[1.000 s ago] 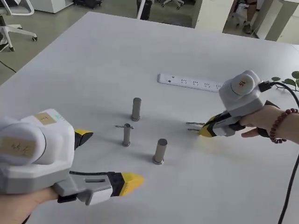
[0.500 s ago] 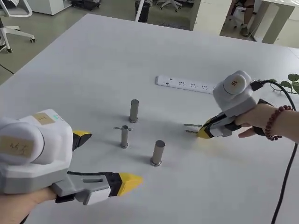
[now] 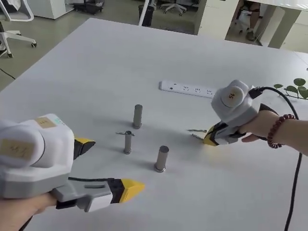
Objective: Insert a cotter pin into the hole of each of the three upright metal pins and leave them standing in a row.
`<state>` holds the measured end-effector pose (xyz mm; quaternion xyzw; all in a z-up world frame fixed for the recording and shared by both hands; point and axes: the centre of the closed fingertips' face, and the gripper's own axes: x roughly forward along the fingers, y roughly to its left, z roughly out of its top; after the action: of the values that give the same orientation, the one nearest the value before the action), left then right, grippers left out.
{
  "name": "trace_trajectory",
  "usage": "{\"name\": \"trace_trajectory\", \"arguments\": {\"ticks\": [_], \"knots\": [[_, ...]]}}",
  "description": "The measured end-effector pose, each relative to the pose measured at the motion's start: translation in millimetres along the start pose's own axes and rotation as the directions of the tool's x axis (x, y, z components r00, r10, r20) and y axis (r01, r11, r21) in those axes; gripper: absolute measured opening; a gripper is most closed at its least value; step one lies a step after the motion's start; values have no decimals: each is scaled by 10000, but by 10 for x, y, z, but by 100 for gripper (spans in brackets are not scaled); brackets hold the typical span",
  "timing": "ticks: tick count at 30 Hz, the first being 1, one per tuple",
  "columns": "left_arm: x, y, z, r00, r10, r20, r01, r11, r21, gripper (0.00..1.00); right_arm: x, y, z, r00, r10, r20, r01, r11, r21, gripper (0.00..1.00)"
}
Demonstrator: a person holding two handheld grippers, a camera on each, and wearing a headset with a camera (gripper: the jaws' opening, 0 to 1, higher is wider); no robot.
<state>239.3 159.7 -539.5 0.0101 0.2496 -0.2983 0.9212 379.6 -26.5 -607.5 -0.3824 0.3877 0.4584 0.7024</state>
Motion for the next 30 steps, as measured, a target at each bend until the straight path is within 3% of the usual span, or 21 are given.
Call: {"name": "trace_trajectory", "arguments": {"ticks": [10,20,30], "knots": [[1,-86,84,9998,-175,-11,175,9987,470,81,-181,63,96,9986,-129,509,145,9994,-318,0],[2,-172,98,9987,-457,-216,464,9983,355,73,-478,319,366,9898,-55,1426,217,9935,-1116,0],[-2,-203,233,9983,-571,107,573,9982,-191,58,-708,653,598,9739,273,2254,203,9783,-2061,0]]}}
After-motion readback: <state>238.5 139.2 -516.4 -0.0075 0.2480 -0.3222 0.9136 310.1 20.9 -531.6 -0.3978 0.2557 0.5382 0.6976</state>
